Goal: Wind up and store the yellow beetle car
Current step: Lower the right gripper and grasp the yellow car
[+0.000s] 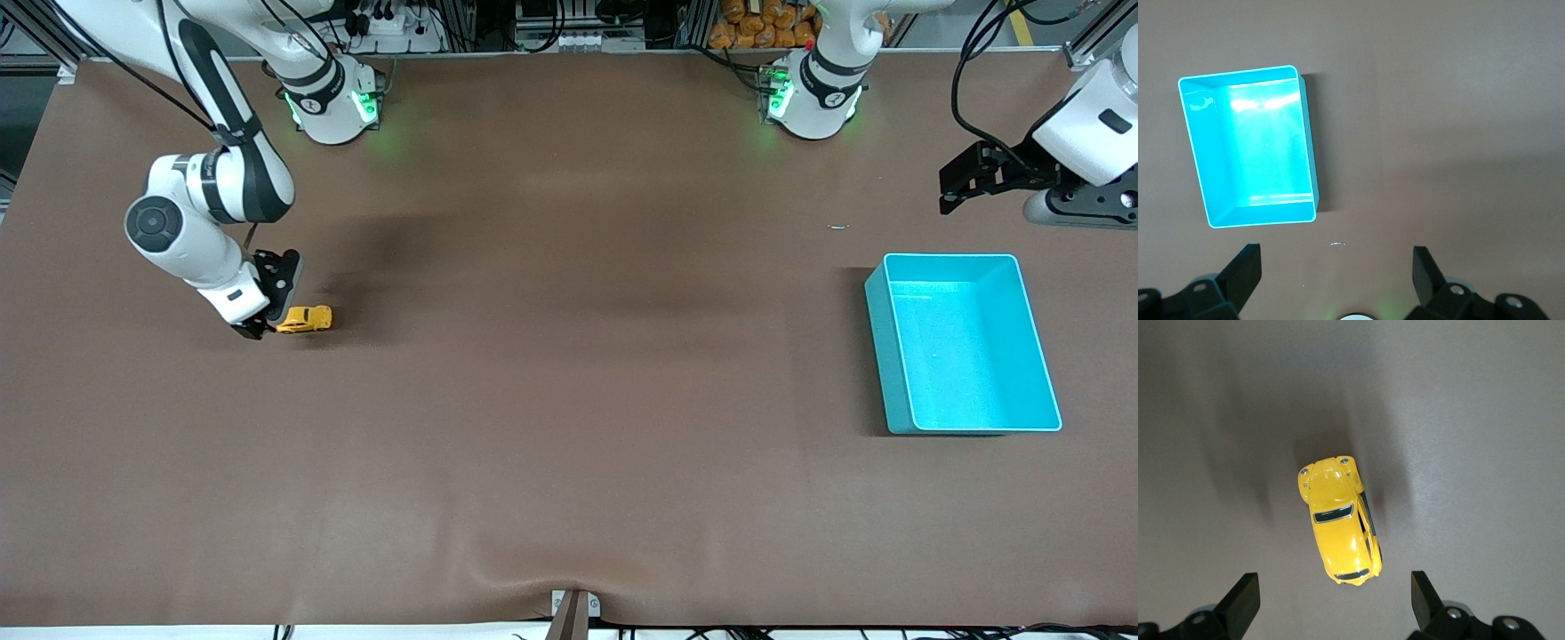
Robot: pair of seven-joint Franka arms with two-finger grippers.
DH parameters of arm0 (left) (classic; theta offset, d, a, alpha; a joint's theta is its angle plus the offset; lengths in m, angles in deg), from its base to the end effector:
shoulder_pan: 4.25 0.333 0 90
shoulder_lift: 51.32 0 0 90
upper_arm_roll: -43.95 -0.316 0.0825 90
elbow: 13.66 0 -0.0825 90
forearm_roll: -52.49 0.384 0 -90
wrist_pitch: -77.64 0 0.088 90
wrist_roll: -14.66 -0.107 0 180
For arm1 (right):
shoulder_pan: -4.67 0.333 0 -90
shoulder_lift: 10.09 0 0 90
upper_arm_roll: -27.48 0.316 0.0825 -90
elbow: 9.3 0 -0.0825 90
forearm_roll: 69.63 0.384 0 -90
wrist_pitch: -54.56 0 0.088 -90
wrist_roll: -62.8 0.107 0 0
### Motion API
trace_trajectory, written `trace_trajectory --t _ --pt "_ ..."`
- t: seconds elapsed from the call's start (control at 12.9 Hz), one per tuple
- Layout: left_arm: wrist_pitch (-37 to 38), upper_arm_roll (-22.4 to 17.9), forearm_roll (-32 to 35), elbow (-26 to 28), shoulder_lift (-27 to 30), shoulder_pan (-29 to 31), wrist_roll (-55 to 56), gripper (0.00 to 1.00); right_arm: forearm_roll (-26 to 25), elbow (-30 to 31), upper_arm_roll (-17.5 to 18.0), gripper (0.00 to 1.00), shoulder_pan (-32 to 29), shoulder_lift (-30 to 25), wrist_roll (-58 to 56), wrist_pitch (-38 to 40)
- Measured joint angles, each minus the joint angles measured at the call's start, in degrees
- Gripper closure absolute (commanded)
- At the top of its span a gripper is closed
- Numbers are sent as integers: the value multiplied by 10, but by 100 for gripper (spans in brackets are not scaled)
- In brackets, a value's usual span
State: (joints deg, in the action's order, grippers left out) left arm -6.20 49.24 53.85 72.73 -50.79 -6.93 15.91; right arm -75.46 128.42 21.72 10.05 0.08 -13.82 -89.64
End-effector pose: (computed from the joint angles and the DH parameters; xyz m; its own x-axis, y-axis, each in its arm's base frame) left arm 0.5359 -0.0725 0.6497 0.9928 -0.1144 -0.0347 -0.1153 -0.9930 -0.0253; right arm 0.4920 -0.0033 0.2360 0.1515 0.9848 -0.0853 0.9866 -0.1559 -0.0488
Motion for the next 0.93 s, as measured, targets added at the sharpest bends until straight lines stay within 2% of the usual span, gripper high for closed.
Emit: trace_trajectory --t 0.47,0.62,0.78,0.93 --pt "0 0 0 0 0 0 0 0 -10 1 2 13 4 47 -39 -51" --pt "0 -1 0 0 0 0 0 0 -10 0 3 21 7 60 -39 -59" --pt "0 -1 0 0 0 0 0 0 -10 0 4 31 9 67 -39 -61" --pt "0 -1 0 0 0 0 0 0 -10 0 5 47 12 68 -39 -61"
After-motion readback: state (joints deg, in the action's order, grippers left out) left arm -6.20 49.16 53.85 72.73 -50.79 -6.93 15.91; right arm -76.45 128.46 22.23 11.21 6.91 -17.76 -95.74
